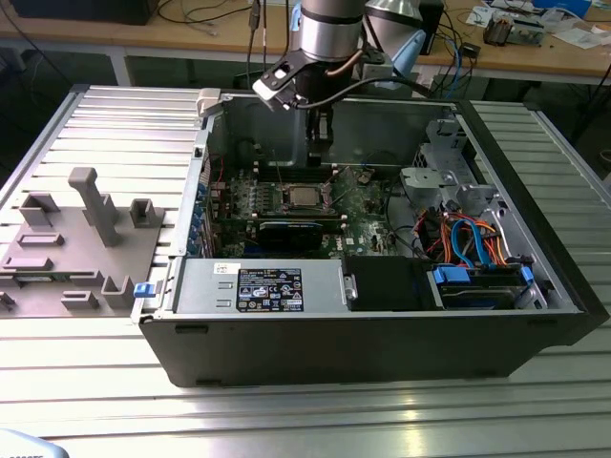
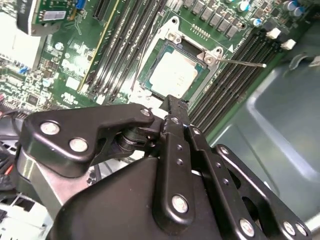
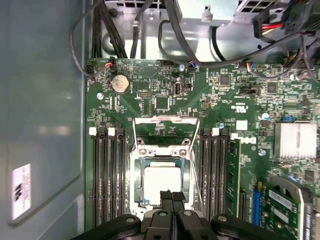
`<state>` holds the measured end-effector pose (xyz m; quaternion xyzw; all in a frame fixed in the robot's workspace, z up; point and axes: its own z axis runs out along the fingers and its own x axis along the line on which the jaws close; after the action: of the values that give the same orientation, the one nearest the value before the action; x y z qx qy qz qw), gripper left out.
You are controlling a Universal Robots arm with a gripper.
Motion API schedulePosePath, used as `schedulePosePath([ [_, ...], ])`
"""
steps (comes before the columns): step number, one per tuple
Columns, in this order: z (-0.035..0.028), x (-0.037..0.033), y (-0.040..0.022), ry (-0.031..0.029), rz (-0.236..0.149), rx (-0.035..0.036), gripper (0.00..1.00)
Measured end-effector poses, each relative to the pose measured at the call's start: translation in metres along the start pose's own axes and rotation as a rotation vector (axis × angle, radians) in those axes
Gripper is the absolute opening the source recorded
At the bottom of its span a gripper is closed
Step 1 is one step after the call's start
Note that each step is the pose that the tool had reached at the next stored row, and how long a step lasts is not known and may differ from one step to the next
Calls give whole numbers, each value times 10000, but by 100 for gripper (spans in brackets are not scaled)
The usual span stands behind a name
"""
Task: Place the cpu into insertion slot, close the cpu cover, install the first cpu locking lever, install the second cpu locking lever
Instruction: 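Place the cpu into insertion slot, then close the cpu cover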
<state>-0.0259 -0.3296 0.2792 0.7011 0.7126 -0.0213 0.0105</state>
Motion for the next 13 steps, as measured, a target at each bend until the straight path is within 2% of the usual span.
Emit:
schedulePosePath([
  [4, -75, -3, -1, 0, 0, 0, 11],
  [13, -84, -4, -1, 1, 0, 0, 11],
])
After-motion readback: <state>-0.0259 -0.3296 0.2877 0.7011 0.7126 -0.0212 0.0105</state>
